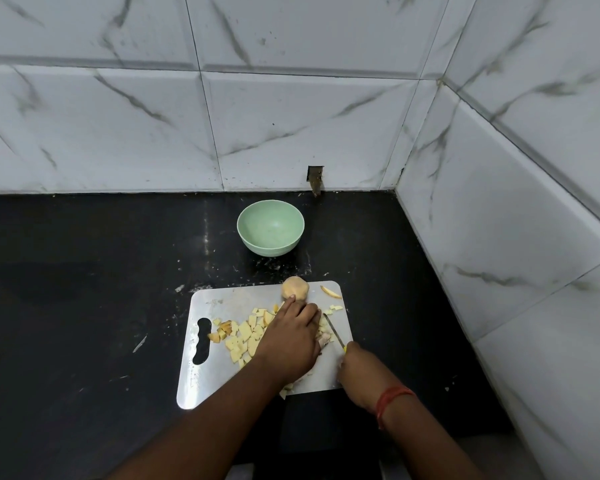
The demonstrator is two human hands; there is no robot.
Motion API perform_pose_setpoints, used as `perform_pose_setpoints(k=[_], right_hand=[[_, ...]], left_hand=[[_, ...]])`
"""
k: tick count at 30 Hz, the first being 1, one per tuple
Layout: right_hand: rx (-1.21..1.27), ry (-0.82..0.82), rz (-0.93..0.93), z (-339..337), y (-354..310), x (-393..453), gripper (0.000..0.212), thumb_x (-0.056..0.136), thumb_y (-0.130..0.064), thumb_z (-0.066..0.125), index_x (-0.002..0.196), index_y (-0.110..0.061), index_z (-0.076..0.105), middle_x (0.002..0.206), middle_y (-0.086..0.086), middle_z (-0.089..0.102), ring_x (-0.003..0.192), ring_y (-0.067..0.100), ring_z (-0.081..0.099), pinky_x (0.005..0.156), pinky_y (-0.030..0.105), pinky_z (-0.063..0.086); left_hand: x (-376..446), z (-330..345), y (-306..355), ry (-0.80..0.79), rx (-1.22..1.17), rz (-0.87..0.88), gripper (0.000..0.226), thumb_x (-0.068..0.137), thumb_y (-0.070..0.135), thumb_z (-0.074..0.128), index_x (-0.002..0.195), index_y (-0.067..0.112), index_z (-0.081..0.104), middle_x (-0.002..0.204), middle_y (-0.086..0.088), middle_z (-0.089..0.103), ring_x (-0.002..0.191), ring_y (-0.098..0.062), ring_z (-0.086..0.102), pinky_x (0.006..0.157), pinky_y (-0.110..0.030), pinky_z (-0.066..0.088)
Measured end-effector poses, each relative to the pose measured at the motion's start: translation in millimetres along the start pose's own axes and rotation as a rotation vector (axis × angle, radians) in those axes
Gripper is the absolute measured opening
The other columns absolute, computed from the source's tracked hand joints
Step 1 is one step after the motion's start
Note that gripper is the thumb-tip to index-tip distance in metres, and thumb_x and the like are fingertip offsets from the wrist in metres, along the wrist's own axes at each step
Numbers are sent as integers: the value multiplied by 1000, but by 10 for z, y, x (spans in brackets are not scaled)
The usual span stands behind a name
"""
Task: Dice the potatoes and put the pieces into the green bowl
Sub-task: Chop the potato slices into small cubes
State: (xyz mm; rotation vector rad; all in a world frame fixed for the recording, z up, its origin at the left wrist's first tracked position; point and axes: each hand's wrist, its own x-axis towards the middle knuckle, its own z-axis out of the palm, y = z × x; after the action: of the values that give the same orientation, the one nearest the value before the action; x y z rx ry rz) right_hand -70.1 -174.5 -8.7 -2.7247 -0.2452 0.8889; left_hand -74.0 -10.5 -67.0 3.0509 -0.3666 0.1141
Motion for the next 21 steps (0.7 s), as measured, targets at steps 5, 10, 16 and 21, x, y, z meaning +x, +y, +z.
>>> perform_pose_setpoints(k=[5,10,16,21], right_hand=[[18,54,8,-26,-41,8,27,100,-15,38,124,-5,43,113,15,61,99,27,61,81,34,48],[7,41,68,-36,-126,91,25,99,-15,41,123,-12,45,112,10,62,95,19,63,77,30,50],[-44,24,57,2,-144,125,28,98,-12,41,126,-8,42,115,13,62,99,22,63,71,27,44],[-91,15,48,30,-158,142,30,98,-9,40,127,-4,40,119,15,62,105,25,63,74,28,43]], left_hand=[[-82,59,-15,77,-17,7,60,96,46,39,133,6,65,131,-7,62,125,-24,55,119,-39,26],[-80,28,-7,71,-39,-19,63,97,46,34,135,4,62,131,-9,60,126,-25,55,120,-41,31],[-55,65,-24,59,-19,-32,64,100,49,33,137,6,61,133,-8,60,130,-25,52,121,-47,31],[-29,57,-21,44,17,-33,67,100,50,27,141,8,57,137,-7,57,134,-25,48,123,-48,25]])
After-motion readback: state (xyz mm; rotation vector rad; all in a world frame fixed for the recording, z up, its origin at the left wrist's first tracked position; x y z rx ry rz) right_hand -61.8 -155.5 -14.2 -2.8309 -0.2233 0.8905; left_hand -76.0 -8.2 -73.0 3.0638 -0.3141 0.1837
